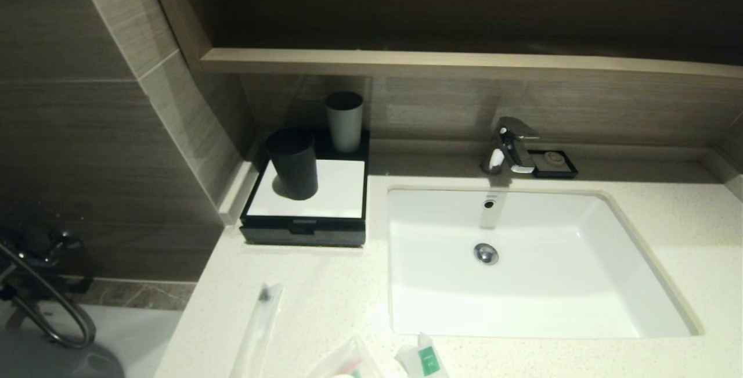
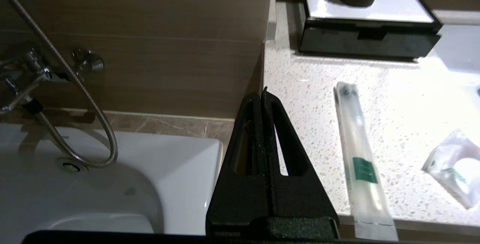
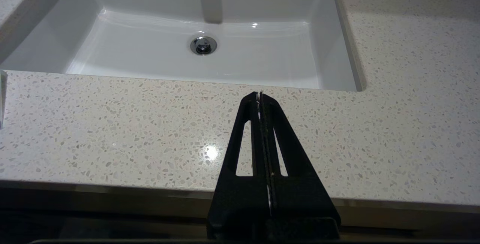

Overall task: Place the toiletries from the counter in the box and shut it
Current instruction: Pick up the cup

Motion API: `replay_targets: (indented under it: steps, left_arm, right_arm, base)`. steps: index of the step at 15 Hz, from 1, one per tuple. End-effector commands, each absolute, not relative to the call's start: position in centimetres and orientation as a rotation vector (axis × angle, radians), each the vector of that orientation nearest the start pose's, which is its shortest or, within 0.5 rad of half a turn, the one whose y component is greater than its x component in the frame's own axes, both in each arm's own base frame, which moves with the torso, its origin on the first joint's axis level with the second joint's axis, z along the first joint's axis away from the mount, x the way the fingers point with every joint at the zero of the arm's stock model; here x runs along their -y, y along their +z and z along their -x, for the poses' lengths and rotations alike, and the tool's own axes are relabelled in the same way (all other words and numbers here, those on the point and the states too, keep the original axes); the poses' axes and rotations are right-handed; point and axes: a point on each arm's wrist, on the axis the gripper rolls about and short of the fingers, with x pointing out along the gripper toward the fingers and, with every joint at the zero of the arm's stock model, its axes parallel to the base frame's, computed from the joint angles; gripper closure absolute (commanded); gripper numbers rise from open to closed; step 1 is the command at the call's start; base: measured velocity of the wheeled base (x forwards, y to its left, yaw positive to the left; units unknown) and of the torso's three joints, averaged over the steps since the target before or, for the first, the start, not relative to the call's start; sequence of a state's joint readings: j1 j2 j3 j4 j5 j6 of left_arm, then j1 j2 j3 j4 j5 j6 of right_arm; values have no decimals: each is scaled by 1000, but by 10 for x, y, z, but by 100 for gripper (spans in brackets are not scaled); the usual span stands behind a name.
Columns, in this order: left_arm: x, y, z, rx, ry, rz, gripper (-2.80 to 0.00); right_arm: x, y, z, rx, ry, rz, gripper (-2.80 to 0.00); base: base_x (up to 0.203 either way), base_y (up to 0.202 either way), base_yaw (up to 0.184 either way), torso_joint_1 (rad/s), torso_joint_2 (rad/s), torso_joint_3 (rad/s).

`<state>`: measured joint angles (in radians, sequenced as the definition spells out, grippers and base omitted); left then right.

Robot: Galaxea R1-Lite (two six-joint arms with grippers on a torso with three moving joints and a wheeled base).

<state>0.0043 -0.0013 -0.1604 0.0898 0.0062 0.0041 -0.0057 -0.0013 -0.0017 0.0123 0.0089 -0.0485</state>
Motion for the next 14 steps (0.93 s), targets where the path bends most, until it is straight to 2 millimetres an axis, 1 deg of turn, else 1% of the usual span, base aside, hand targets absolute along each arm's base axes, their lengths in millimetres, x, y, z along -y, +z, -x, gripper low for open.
replay_targets:
  steps: [1, 2, 3, 5, 7, 9, 12, 14]
  left_arm:
    - [0, 131, 51, 90, 7, -4, 0]
    - [0, 138, 52, 79, 7, -4, 0]
    - [0, 144, 48, 49, 7, -1, 0]
    - [0, 163, 29, -13, 7, 17, 0]
    - [0, 180, 8, -36, 7, 34, 0]
    - [0, 192, -12, -67, -9, 42, 0]
    - [2, 209, -36, -110, -67, 51, 0]
    - [3, 215, -53, -163, -121, 58, 0]
  right_arm:
    - [0, 75, 23, -10, 4, 49, 0]
    - [0, 75, 23, -11, 4, 49, 0]
    - [0, 75, 23, -9, 5, 49, 0]
    - [0, 75, 23, -9, 5, 49, 0]
    - [0, 75, 23, -9, 5, 49, 0]
    - [0, 75, 23, -10, 4, 49, 0]
    - [0, 75, 23, -11, 3, 49, 0]
    - [0, 75, 23, -9, 3, 49, 0]
  base:
    - [0, 0, 0, 0, 0, 0]
    - [0, 0, 0, 0, 0, 0]
    - [0, 0, 0, 0, 0, 0]
    - [0, 0, 0, 0, 0, 0]
    - [0, 0, 0, 0, 0, 0]
    - [0, 0, 0, 0, 0, 0]
    - [0, 0, 0, 0, 0, 0]
    - [0, 0, 0, 0, 0, 0]
